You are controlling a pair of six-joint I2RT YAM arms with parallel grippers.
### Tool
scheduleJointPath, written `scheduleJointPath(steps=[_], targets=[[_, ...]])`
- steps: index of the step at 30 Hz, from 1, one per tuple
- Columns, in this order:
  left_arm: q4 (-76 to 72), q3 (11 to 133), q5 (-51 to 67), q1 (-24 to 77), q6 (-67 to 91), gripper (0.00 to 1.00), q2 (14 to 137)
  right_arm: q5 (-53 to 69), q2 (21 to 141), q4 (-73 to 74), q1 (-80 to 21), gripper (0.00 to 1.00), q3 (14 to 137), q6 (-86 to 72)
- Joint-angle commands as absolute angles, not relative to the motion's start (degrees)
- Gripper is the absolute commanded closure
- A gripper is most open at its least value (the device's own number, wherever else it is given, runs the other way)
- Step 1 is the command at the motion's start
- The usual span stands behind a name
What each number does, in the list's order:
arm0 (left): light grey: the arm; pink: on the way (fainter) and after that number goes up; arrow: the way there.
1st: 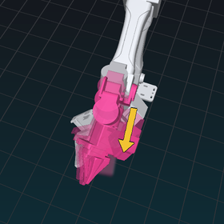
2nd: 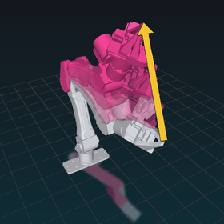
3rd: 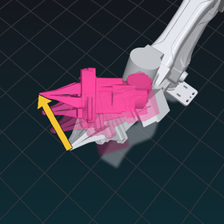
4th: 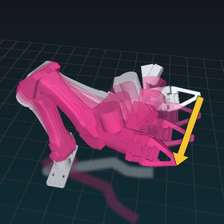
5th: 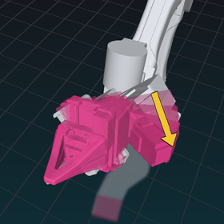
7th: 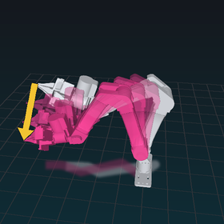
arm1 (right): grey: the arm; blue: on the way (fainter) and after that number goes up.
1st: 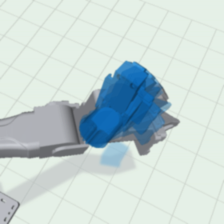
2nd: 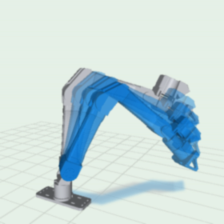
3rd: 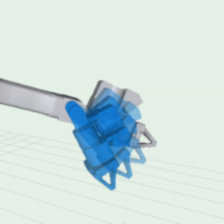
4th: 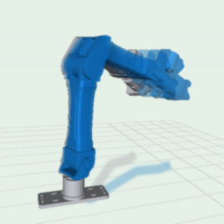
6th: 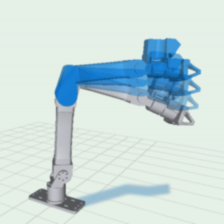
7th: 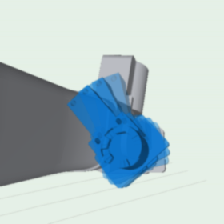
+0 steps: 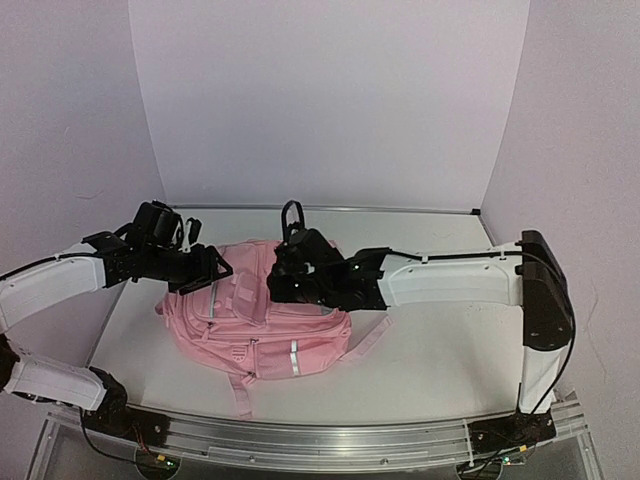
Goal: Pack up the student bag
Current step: Place the personal item in the student bag.
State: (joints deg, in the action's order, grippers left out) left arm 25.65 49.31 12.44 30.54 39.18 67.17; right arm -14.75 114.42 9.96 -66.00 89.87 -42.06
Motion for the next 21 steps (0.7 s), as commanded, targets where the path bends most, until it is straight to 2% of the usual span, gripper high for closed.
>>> scheduleJointPath(steps=[1,5,10,12,14,16,21], targets=[[25.18,48.18,16.37,30.1,39.11,0.34,65.98,-13.23,118.35,9.4,-66.01,0.77,92.19,-42.3],[23.6,47.69,17.81,30.07,39.75,0.34,67.34,-12.51,120.98,9.4,-66.01,0.85,93.1,-42.27],[21.9,47.03,18.52,29.78,39.94,0.33,69.02,-13.11,119.79,9.38,-66.01,0.88,92.53,-42.14],[21.24,46.57,18.93,29.49,40.1,0.33,69.78,-14.84,117.03,9.4,-65.98,0.85,91.44,-41.67],[19.5,46.15,20.42,29.44,40.27,0.36,70.8,-16.71,113.99,9.4,-65.77,0.74,89.93,-41.11],[16.49,45.62,23.56,29.4,40.43,0.43,71.56,-17.7,110.75,9.48,-64.7,0.66,88.14,-40.92],[9.29,44.99,30.23,29.45,40.59,0.45,73.63,-18.0,105.55,9.47,-60.26,0.63,82.3,-41.13]])
